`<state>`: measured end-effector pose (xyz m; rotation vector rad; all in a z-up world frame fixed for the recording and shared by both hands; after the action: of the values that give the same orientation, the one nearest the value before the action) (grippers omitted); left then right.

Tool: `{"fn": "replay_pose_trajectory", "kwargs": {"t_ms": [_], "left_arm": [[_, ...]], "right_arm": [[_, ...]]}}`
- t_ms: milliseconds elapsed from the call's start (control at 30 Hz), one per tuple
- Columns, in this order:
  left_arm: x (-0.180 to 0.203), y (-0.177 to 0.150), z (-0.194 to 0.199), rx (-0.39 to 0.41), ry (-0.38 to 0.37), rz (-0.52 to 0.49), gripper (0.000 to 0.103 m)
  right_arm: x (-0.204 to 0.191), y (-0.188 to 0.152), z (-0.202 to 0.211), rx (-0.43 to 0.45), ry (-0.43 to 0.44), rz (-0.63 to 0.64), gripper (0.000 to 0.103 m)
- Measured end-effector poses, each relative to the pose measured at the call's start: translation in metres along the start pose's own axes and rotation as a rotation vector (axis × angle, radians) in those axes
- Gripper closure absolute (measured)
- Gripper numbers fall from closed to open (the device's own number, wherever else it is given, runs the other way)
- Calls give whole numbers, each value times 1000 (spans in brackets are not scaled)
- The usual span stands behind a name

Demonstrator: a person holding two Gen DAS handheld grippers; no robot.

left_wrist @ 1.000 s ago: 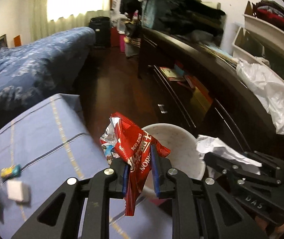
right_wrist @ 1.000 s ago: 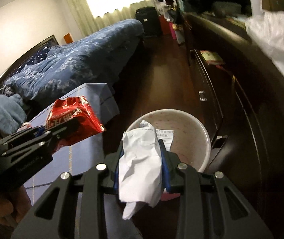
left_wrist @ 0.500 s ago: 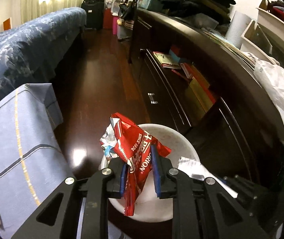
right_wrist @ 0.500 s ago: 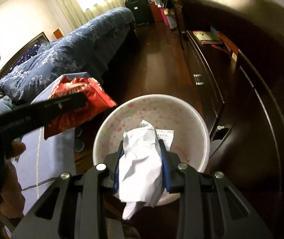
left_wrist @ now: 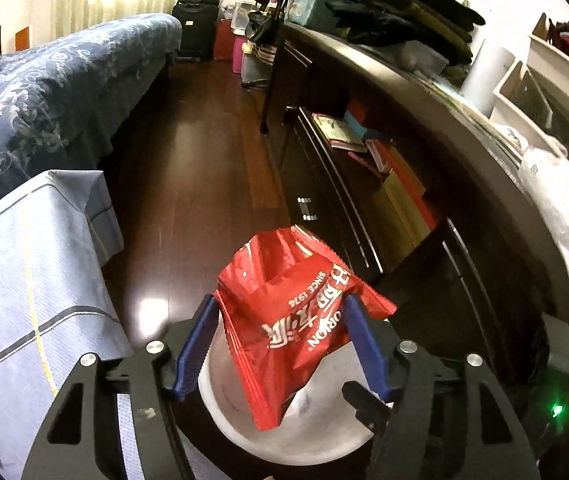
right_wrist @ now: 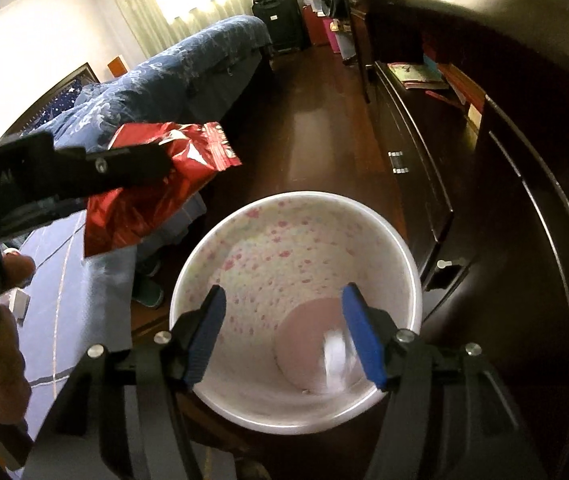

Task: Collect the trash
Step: 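Carry both items to the white wastebasket and open both tools to drop them, then grasp the blue cracker bag with the left tool while the right tool grasps the tan glove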

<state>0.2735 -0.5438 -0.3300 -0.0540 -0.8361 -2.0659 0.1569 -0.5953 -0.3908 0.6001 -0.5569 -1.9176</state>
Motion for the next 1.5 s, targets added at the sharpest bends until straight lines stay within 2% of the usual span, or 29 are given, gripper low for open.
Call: {"fn": "replay_pose_trajectory", "kwargs": {"t_ms": [333,533,700,833,1000,1100,1300,1400,1500], "left_arm": [[5,4,14,32,4,-16,27],[-2,5,36,64,18,-6,22],[-27,0,74,135,96,9,14],[-55,-11,105,169,154,44,13],[-106,-35,157,238,265,103,6],[-151,-56,194,277,369,155,6],[-228,-91,247,316,503,271,6],[-271,-109,273,341,595,319,6],[-301,-121,289,350,630,361,6]], "right_arm": [[2,-8,17,10,-5,-24,38],[-3,-12,29,8,-18,-18,38],[-14,-7,49,25,-33,-2,30],[-33,-2,69,43,-53,23,22],[-83,-1,93,56,-29,80,12],[-123,-6,100,45,15,127,12],[-206,-14,105,21,114,256,11],[-242,-19,106,15,151,316,11],[-273,-22,106,8,183,369,11]]}}
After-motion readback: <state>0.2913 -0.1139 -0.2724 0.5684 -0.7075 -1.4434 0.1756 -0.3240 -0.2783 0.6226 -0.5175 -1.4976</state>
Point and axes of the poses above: each gripper's, at about its wrist camera, not at the fingertips, and z roughly against the way its jaws point, x to its right, y to its top, the point moved 10 cm from there along -z, roughly the way its jaws point, and after that the axes turned 11 degrees about z, right-handed, at the moved point
